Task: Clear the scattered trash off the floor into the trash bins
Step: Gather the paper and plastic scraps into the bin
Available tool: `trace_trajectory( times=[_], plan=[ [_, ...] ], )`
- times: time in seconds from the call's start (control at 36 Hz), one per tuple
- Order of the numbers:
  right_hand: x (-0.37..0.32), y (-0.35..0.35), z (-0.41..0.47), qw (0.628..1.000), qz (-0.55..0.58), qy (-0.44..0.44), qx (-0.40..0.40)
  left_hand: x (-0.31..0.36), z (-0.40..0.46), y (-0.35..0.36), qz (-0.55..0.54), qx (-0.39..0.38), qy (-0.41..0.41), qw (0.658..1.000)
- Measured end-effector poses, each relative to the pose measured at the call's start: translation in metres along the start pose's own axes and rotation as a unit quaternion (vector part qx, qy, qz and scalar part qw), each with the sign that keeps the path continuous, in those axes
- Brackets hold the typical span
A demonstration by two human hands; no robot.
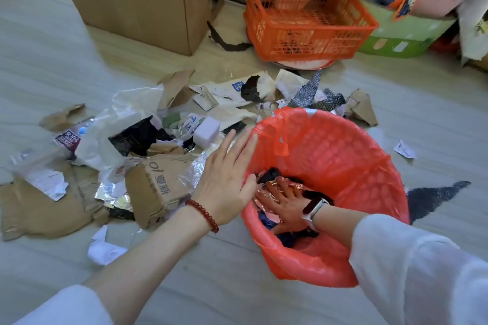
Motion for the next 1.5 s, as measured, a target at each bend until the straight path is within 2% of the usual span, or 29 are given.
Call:
trace_trajectory(
  times=[0.19,0.25,0.31,0.36,0.42,0.5,0.56,0.61,0.67,0.72,0.81,0.89,0.94,0.97,1.03,1.08,1.22,1.36,1.5],
  plan=[
    [-0.002,-0.045,-0.041,0.997,0.078,-0.017,0.014,0.000,0.000,0.000,0.008,-0.003,-0.015,1.000],
    [-0.008,-0.069,-0.060,0.992,0.099,-0.032,0.068,0.001,0.000,-0.002,0.006,-0.003,-0.017,1.000],
    [-0.012,-0.101,-0.082,0.977,0.101,-0.053,0.182,0.001,0.000,-0.003,-0.001,0.004,-0.019,1.000],
    [-0.019,-0.135,-0.109,0.930,0.105,-0.079,0.344,0.002,0.001,-0.010,-0.011,0.019,-0.013,1.000],
    [-0.024,-0.161,-0.129,0.876,0.138,-0.080,0.456,-0.001,0.003,-0.022,-0.039,0.048,-0.018,0.998],
    [-0.040,-0.198,-0.139,0.801,0.177,-0.084,0.565,-0.018,0.003,-0.049,-0.086,0.104,-0.063,0.989],
    [-0.061,-0.218,-0.131,0.777,0.198,-0.095,0.590,-0.039,-0.003,-0.068,-0.107,0.146,-0.100,0.978],
    [-0.087,-0.232,-0.112,0.783,0.213,-0.102,0.576,-0.065,-0.014,-0.085,-0.117,0.185,-0.138,0.966],
    [-0.116,-0.238,-0.087,0.804,0.212,-0.110,0.544,-0.092,-0.032,-0.096,-0.103,0.217,-0.174,0.955],
    [-0.147,-0.233,-0.056,0.844,0.194,-0.117,0.486,-0.118,-0.056,-0.097,-0.092,0.221,-0.215,0.947],
    [-0.188,-0.196,-0.002,0.921,0.130,-0.097,0.353,-0.157,-0.099,-0.081,-0.063,0.198,-0.268,0.941],
    [-0.214,-0.132,0.040,0.976,0.023,-0.087,0.199,-0.189,-0.142,-0.050,-0.012,0.117,-0.342,0.932],
    [-0.219,-0.091,0.057,0.988,-0.026,-0.100,0.112,-0.207,-0.165,-0.025,0.056,0.010,-0.396,0.916],
    [-0.221,-0.074,0.061,0.988,-0.058,-0.111,0.096,-0.215,-0.176,-0.011,0.084,-0.045,-0.407,0.908],
    [-0.221,-0.057,0.067,0.972,-0.106,-0.131,0.164,-0.226,-0.194,0.009,0.113,-0.128,-0.408,0.897],
    [-0.216,-0.043,0.070,0.953,-0.151,-0.131,0.230,-0.231,-0.206,0.020,0.118,-0.151,-0.399,0.897],
    [-0.196,-0.023,0.075,0.941,-0.213,-0.133,0.228,-0.227,-0.213,0.025,0.113,-0.079,-0.347,0.928],
    [-0.186,-0.039,0.068,0.922,-0.181,-0.159,0.302,-0.226,-0.211,0.027,0.086,-0.069,-0.318,0.942],
    [-0.177,-0.053,0.055,0.931,-0.152,-0.168,0.286,-0.208,-0.189,0.010,0.001,0.004,-0.278,0.961]
  ],
)
Point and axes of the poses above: each hand's wrist, its own z-axis towards the middle knuckle, its own y-axis out of the palm, x = y × z, the point moved 6 cm from there along z, towards the middle knuckle, and after that the axes turned 8 degrees about -y, right-handed, at the moved point
